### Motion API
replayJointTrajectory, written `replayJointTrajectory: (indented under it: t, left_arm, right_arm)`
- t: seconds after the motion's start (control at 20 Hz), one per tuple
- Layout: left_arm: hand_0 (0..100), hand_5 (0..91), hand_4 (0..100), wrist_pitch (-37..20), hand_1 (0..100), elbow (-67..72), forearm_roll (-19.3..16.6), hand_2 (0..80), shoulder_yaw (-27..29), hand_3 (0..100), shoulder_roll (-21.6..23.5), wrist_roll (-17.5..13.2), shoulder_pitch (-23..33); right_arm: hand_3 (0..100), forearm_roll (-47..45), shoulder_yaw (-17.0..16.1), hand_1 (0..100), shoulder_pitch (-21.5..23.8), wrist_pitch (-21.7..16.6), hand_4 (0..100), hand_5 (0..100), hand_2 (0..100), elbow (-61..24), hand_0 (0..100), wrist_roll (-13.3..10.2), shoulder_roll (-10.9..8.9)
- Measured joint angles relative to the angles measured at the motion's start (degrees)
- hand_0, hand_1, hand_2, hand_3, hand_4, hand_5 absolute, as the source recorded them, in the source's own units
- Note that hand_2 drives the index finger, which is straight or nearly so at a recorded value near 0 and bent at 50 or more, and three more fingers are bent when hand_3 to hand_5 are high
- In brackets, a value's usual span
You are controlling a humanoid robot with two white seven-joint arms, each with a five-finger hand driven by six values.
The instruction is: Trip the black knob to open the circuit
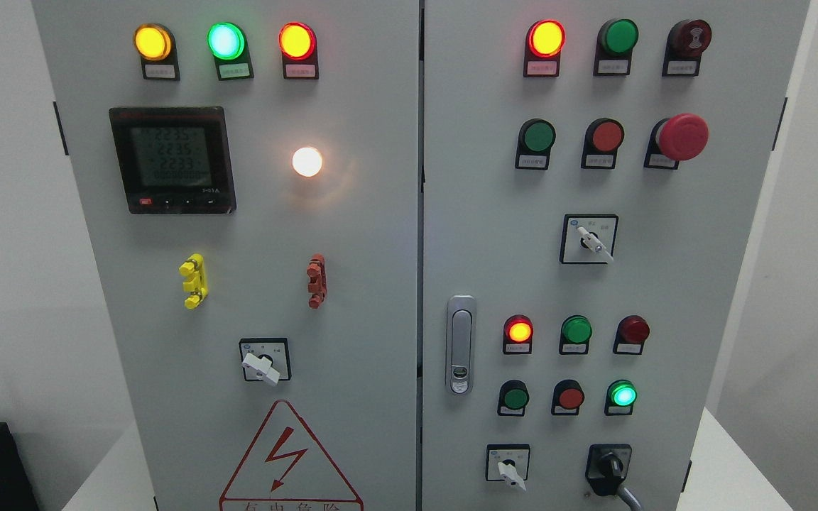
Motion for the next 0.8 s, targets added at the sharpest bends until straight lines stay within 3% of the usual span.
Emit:
replayJointTrajectory:
  t: [0.6, 0.7, 0.8]
  left_arm:
    - [12, 0.0, 0, 0.0, 39, 0.0, 0.0, 0.0, 0.0, 0, 0.0, 0.0, 0.0]
    - [12, 0.0, 0, 0.0, 39, 0.0, 0.0, 0.0, 0.0, 0, 0.0, 0.0, 0.0]
    - [12, 0.0, 0, 0.0, 39, 0.0, 0.0, 0.0, 0.0, 0, 0.0, 0.0, 0.0]
  right_arm:
    - [100, -0.1, -1.9, 0, 1.3, -0.1, 98, 98, 0, -0.3, 0, -0.3, -0.68]
    - [100, -0.1, -2.2, 0, 2.1, -0.2, 95, 93, 0, -0.8, 0, -0.3, -0.78]
    - [98, -0.2, -2.4, 0, 3.2, -0.3, 85, 81, 0, -1.4, 0, -0.6, -0.84]
